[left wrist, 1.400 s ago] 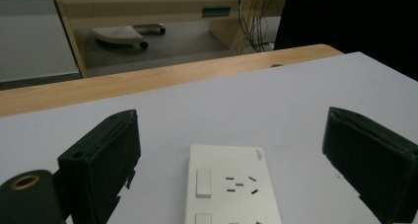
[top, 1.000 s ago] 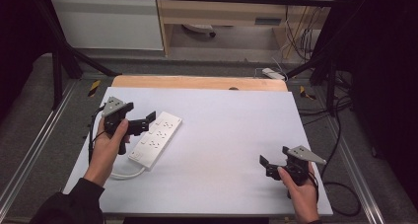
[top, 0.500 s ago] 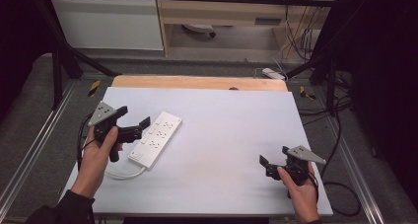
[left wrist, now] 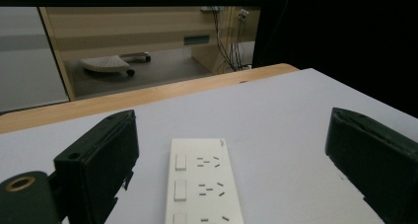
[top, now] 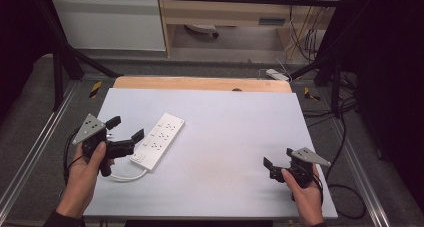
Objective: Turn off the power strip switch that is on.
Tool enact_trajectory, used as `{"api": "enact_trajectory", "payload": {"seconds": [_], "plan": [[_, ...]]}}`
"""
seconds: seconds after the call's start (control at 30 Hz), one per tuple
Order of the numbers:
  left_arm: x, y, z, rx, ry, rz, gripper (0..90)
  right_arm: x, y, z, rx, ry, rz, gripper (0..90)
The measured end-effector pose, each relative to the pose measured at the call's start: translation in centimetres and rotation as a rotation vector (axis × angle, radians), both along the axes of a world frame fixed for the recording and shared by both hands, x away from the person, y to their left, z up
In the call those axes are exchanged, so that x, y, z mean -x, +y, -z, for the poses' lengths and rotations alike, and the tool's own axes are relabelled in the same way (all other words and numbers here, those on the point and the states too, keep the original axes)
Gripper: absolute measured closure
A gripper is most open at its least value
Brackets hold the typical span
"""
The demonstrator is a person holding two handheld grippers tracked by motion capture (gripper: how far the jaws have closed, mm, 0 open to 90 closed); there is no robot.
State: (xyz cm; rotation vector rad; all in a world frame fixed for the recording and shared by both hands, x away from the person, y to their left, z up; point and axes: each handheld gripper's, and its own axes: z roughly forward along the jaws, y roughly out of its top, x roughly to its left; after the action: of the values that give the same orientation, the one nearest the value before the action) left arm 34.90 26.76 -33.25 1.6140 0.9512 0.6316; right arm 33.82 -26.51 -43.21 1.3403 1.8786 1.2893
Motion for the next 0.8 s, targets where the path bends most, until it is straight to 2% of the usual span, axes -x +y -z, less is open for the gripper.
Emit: {"api": "enact_trajectory", "payload": {"seconds": [0.37, 0.8], "plan": [[2.0, 1.0, 1.5, 0.014, -0.009, -0.004, 6.0, 0.0, 0.0, 0.0, 0.001, 0.001, 0.0, 2.9], [3.6, 1.4, 4.1, 0.026, 0.01, 0.009, 6.1, 0.0, 0.0, 0.0, 0.005, 0.002, 0.0, 2.9]]}}
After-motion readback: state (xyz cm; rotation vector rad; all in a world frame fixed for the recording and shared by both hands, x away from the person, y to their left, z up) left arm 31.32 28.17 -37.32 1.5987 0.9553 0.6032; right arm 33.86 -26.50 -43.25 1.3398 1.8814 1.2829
